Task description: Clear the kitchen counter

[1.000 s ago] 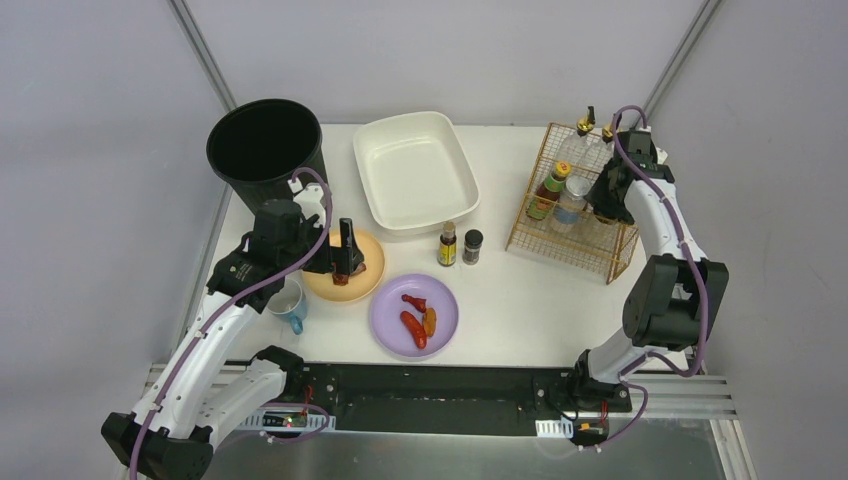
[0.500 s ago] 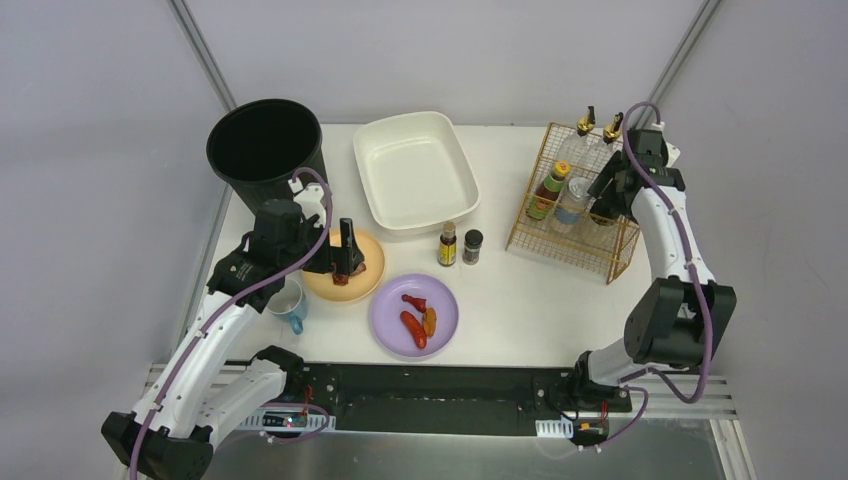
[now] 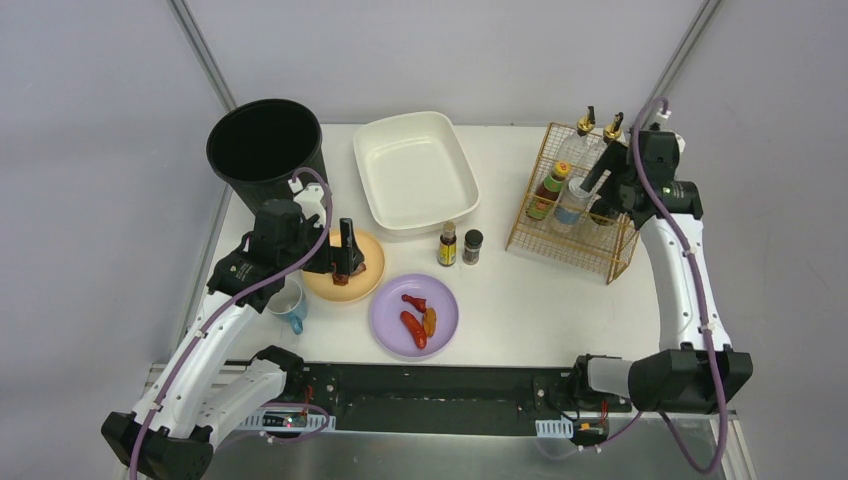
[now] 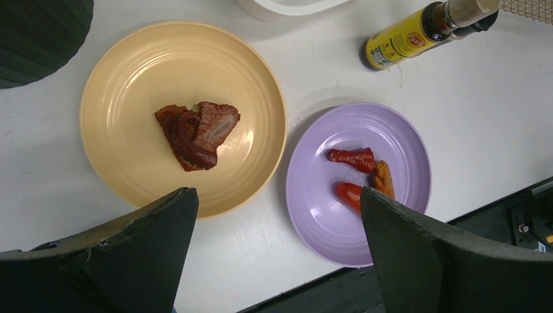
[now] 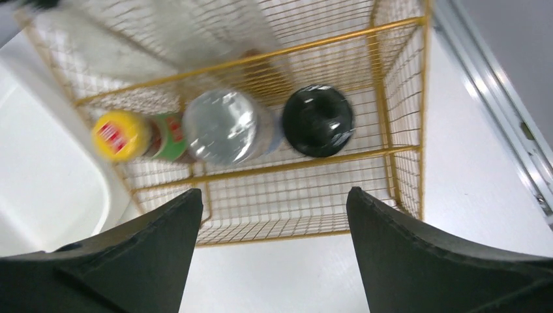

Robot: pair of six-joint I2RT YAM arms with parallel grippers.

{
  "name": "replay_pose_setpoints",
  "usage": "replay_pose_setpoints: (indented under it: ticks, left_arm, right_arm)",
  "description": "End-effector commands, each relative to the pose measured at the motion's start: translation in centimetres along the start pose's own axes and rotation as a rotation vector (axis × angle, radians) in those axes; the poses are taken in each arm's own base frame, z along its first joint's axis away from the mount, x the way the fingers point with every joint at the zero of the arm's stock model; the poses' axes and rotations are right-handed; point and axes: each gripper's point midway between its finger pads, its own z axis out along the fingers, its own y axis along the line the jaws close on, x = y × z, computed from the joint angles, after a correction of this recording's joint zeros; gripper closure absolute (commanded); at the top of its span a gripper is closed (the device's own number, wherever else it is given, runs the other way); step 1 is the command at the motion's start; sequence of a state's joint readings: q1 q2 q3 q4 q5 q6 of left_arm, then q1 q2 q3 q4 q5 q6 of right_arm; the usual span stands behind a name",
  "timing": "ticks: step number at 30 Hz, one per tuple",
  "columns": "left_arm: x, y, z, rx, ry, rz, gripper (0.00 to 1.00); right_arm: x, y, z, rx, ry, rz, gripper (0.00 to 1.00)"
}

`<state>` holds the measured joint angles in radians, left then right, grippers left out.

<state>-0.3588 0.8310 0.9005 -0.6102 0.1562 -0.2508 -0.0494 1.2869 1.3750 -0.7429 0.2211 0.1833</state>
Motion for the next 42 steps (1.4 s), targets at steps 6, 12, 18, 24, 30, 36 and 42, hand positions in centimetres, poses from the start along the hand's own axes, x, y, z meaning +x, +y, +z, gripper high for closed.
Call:
replay_pose_setpoints:
  ticks: [6, 12, 18, 24, 30, 36, 42]
  left_arm:
    - [-0.4, -0.4, 0.0, 0.015, -0.005, -0.003, 0.0]
    - [-0.5, -0.3, 0.1, 0.008, -0.004, -0.002, 0.0]
    - [-0.4, 0.2, 0.2, -0.014, -0.004, 0.0, 0.0]
    - [-0.4, 0.7, 0.4, -0.042, -0.001, 0.002, 0.0]
    - [-0.3, 0.9, 0.4, -0.053, 0.003, 0.001, 0.0]
    - [-0.3, 0.9, 0.5, -0.052, 0.008, 0.001, 0.0]
    - [-0.3, 0.8, 0.6, -0.05, 0.01, 0.0, 0.0]
  right_arm:
    - [2.9, 8.3, -7.3, -0.298, 0.006, -0.162, 0.16]
    - [6.4, 13.2, -9.3, -0.462, 0.097, -0.322, 0.15]
    - [10.0, 17.2, -9.0, -0.516, 0.168, -0.476, 0.15]
    - [13.0, 21.1, -8.6, -0.551, 0.206, -0.571, 0.15]
    - [16.0, 23.8, -7.9, -0.555, 0.239, -0.659, 0.15]
    - [18.2, 25.0, -7.0, -0.539, 0.263, -0.714, 0.15]
    - [20.2, 25.7, -6.3, -0.535, 0.293, -0.745, 0.15]
